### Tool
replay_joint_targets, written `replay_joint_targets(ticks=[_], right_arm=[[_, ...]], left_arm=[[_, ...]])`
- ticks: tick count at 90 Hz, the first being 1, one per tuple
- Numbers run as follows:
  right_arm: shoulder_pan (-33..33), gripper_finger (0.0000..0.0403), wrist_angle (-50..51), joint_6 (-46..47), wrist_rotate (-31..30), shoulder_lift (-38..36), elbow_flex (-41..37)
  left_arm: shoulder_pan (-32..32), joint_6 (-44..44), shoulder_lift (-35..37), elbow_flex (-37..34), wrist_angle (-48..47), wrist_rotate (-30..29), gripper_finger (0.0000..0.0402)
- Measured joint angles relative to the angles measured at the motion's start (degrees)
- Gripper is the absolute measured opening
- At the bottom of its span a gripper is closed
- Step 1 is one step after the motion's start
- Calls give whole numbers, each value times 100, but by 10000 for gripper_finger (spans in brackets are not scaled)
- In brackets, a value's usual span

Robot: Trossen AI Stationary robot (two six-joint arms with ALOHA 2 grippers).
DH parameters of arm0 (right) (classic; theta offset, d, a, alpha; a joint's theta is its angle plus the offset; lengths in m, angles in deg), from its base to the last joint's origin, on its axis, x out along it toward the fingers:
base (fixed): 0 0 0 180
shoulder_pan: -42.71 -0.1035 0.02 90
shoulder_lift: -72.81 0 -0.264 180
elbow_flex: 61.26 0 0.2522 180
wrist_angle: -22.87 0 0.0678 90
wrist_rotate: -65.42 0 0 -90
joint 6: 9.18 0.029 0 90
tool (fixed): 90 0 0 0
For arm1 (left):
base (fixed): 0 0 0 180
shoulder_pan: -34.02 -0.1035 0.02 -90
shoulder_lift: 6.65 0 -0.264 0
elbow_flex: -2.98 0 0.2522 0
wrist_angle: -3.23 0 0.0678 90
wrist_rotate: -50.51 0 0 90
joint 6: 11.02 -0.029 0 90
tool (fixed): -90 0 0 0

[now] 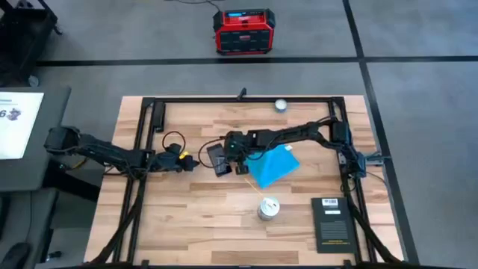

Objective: Apply microfiber cloth
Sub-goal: Spray the device using the spray bottle

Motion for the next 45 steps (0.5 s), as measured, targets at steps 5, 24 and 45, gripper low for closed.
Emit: replay_joint_targets(ticks=[5, 24, 45], right_arm=[[-19, 0, -6, -14, 0, 0, 0], [-26, 0, 6, -107, 1, 0, 0], [-24, 0, 22, -135, 0, 0, 4]], left_arm=[[-10, 2, 0, 0, 2, 22, 158], [-125, 64, -155, 10, 113, -76, 158], [-496, -249, -1129, 33, 1568, 149, 158]])
